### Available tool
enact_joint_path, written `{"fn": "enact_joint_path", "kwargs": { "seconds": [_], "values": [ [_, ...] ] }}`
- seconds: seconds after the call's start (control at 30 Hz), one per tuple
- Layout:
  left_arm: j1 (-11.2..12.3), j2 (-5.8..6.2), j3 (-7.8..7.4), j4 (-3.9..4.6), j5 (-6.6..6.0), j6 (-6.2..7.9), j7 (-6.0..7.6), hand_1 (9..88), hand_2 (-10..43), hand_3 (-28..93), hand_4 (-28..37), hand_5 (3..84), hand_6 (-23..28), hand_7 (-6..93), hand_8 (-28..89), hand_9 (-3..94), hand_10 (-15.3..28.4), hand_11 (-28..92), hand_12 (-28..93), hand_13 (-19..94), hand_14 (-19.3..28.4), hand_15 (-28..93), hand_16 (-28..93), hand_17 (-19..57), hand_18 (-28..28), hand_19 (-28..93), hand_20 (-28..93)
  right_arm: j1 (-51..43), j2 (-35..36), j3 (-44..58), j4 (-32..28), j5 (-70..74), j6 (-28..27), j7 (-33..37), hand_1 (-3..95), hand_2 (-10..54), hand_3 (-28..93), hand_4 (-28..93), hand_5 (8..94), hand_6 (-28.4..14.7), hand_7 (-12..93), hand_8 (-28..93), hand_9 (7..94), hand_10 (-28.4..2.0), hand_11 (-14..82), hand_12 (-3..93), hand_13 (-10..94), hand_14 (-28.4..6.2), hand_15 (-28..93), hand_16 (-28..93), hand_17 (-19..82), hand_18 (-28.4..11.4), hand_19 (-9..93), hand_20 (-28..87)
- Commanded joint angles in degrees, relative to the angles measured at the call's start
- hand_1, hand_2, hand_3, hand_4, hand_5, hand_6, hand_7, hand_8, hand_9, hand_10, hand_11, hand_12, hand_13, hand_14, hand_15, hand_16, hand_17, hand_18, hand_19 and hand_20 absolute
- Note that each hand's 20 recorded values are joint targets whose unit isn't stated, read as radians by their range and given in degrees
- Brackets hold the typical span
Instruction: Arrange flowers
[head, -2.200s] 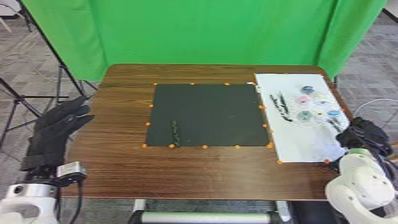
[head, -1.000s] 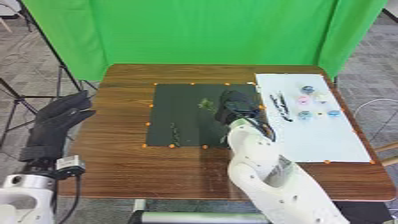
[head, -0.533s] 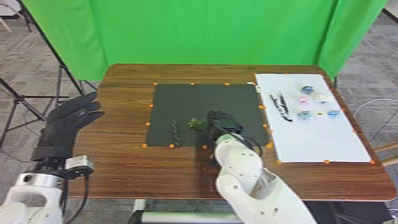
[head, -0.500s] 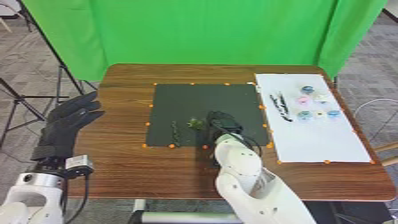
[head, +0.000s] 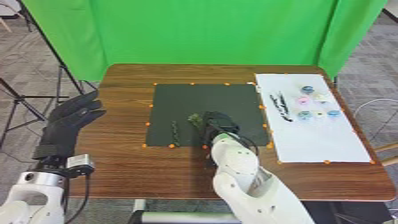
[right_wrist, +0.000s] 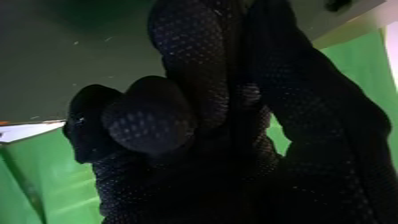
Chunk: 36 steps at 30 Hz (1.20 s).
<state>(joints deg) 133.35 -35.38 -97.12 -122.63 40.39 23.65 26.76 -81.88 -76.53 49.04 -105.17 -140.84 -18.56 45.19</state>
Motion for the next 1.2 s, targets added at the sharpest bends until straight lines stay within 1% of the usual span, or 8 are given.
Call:
{"fn": "enact_joint_path", "kwargs": {
  "seconds": [0.03, 0.23, 0.37, 0.43, 0.6, 0.73, 1.0, 1.2],
  "values": [
    [1.18, -0.11, -0.57, -0.30, 0.31, -0.18, -0.11, 28.1, 2.9, 81, -20.7, 35.4, 6.9, 19.7, -12, 31.8, 18.3, 32, 11, 22, 24.3, 58, -11, -12.2, 20.6, 52, 10, 0.77, 1.01, -1.50, -0.38, -1.44, 0.36, 0.97, 45.1, -9.5, 69, -24, 85.1, -2.9, 24, 11, 86.5, -14.1, 38.3, 23.8, 83, -7.5, 68, 23, 57, -19.3, 93, 36],
    [2.91, -0.02, -1.72, -0.78, -0.05, 0.47, 0.28, 28.2, 3.0, 81, -20.5, 35.4, 7.0, 19.6, -12, 31.8, 18.3, 32, 11, 22, 24.4, 58, -11, -12.2, 20.6, 52, 10, 1.74, 1.91, -2.03, -0.53, -0.97, 0.96, 1.39, 43.7, -9.5, 69, -24, 84.1, -3.1, 24, 11, 85.5, -14.5, 38.9, 23.6, 82, -8.0, 69, 23, 57, -19.7, 93, 35],
    [2.56, 0.09, -1.16, -0.73, -0.08, 0.51, 0.31, 28.2, 3.0, 81, -20.4, 35.5, 7.0, 19.6, -12, 31.8, 18.3, 32, 11, 22, 24.4, 58, -11, -12.2, 20.6, 52, 10, 2.27, 2.44, -2.45, -0.78, -0.90, 1.39, 1.83, 42.2, -9.5, 70, -24, 83.8, -3.1, 24, 10, 84.6, -14.7, 39.6, 23.7, 81, -8.0, 69, 23, 56, -19.8, 93, 34],
    [3.11, 0.01, -1.66, -0.85, -0.09, 0.58, 0.40, 28.2, 2.9, 81, -20.4, 35.5, 7.0, 19.6, -12, 31.8, 18.4, 32, 11, 22, 24.4, 58, -11, -12.2, 20.6, 52, 10, 2.34, 2.55, -2.42, -1.32, -0.94, 0.93, 1.58, 41.2, -9.5, 70, -24, 83.4, -3.1, 24, 9, 84.4, -14.9, 39.8, 23.6, 81, -8.1, 69, 23, 56, -19.7, 93, 34],
    [4.13, 0.06, -2.67, -1.21, -0.08, 0.92, 0.42, 28.2, 2.9, 81, -20.4, 35.6, 7.1, 19.7, -12, 31.9, 18.3, 32, 11, 22, 24.4, 58, -11, -12.2, 20.6, 52, 10, 2.59, 2.95, -2.61, -3.34, 0.45, -0.12, 1.74, 37.5, -9.5, 71, -22, 83.8, -2.7, 29, -9, 84.5, -15.0, 42.5, 23.5, 81, -8.0, 70, 22, 57, -19.7, 93, 34],
    [4.10, -0.24, -2.78, -1.24, 0.11, 0.60, -0.17, 28.3, 2.8, 81, -20.4, 35.7, 7.1, 19.7, -12, 31.9, 18.2, 32, 11, 22, 24.4, 58, -11, -12.2, 20.6, 52, 10, 2.83, 3.34, -2.72, -4.14, 0.80, 0.32, 2.08, 36.2, -9.5, 71, -22, 84.2, -2.9, 30, -10, 84.7, -15.2, 42.6, 23.6, 82, -8.2, 70, 22, 57, -19.8, 93, 34],
    [7.20, -0.13, -4.91, -2.19, -0.50, 1.80, 0.71, 27.9, 2.3, 82, -20.5, 35.8, 6.8, 20.0, -12, 32.0, 18.2, 32, 11, 22, 24.3, 58, -11, -12.1, 20.5, 52, 10, 6.59, 11.35, -3.64, -7.85, 3.55, 6.04, 2.37, 34.4, -8.4, 71, -21, 80.5, -4.2, 28, -9, 80.6, -16.5, 41.9, 23.5, 78, -9.9, 70, 22, 54, -21.1, 93, 33],
    [6.14, 0.41, -4.35, -2.02, -0.38, 1.39, 0.29, 27.7, 1.8, 82, -21.0, 35.9, 6.7, 20.1, -12, 32.0, 18.0, 32, 11, 22, 24.0, 58, -11, -12.0, 20.3, 52, 10, 8.57, 16.22, -0.11, -4.84, 4.06, 10.05, 2.95, 33.9, -7.5, 71, -21, 76.0, -6.5, 19, -11, 77.8, -18.0, 26.6, 17.9, 76, -11.0, 69, 21, 53, -21.3, 93, 29]
  ]
}}
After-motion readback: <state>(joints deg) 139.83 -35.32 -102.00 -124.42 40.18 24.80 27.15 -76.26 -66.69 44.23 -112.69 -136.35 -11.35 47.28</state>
